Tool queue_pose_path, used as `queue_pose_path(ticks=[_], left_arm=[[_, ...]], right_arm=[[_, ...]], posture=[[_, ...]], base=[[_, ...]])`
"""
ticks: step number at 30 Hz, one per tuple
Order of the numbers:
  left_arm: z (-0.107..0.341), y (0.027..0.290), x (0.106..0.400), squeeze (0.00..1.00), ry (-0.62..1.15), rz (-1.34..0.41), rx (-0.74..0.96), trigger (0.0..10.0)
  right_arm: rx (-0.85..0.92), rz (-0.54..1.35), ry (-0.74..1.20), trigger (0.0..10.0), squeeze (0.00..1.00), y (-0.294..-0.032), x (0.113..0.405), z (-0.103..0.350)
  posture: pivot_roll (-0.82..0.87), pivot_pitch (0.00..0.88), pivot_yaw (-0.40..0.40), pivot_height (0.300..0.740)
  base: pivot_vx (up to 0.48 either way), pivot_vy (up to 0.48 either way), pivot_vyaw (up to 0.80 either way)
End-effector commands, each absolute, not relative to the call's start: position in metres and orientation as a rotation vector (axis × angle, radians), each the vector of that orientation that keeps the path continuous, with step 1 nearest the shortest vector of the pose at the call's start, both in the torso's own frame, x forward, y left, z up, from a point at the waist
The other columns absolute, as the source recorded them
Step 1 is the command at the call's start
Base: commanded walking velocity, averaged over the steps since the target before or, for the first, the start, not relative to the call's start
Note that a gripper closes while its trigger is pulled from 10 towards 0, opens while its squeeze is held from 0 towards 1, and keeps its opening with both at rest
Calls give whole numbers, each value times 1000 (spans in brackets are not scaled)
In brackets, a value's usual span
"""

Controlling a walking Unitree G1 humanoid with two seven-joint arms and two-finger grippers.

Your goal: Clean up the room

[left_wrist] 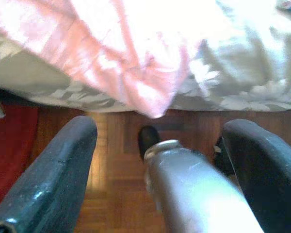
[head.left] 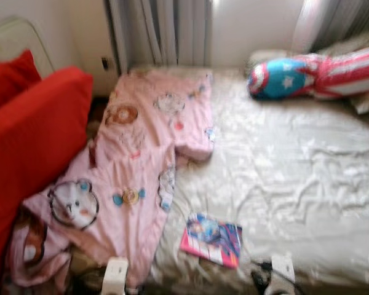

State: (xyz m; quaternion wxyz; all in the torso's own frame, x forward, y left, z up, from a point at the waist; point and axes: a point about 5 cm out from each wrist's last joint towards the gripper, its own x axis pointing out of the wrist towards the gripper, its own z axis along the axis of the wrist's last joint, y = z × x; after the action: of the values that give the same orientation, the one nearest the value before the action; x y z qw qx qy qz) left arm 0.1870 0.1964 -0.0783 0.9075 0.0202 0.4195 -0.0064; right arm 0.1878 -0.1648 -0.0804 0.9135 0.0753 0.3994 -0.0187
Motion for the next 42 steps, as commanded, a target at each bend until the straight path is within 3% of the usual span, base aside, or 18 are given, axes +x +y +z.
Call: queue_pose_path(ticks=[1,8,16,19,21,24,27,29,34,42], left_arm=[[-81,195,183,0,875,-11,31,10000],[-77,194,186,0,806,-22,-6,10000],[-71,193,189,0,699,11,-83,10000],[-65,192,192,0,609,-11,-87,10000],[-64,193,193,0,583,-6,-96,10000],[-61,192,194,0,550,-18,-86,10000],[22,187,261,0,42,-80,-39,10000],[54,187,269,0,-96,-82,-29,10000],[70,187,259,0,-171,-66,-10,10000],[69,185,243,0,-108,-62,-42,10000]], right_arm=[[149,-52,837,10000,0,-170,183,-83],[165,-85,771,10000,0,-175,196,-75],[182,-121,569,10000,0,-181,224,-52],[198,-78,262,10000,0,-175,257,-11],[201,-56,187,10000,0,-171,261,-1],[197,-42,129,10000,0,-168,260,7],[194,-35,116,10000,0,-167,254,7],[193,-38,117,10000,0,-168,248,5],[210,-86,132,10000,0,-172,232,3],[176,-76,133,10000,0,-174,236,7]], posture=[[-46,59,-20,740],[-60,68,-20,740],[-46,82,-26,740],[-67,97,-26,740],[-72,102,-27,740],[-73,104,-29,740],[-69,107,-37,740],[-70,108,-41,740],[-70,112,-50,740],[-81,123,-51,740]], base=[[0,0,800],[0,0,68],[0,0,0],[0,0,0],[0,0,0],[0,0,0],[0,0,0],[0,0,0],[0,0,0],[0,0,0]])
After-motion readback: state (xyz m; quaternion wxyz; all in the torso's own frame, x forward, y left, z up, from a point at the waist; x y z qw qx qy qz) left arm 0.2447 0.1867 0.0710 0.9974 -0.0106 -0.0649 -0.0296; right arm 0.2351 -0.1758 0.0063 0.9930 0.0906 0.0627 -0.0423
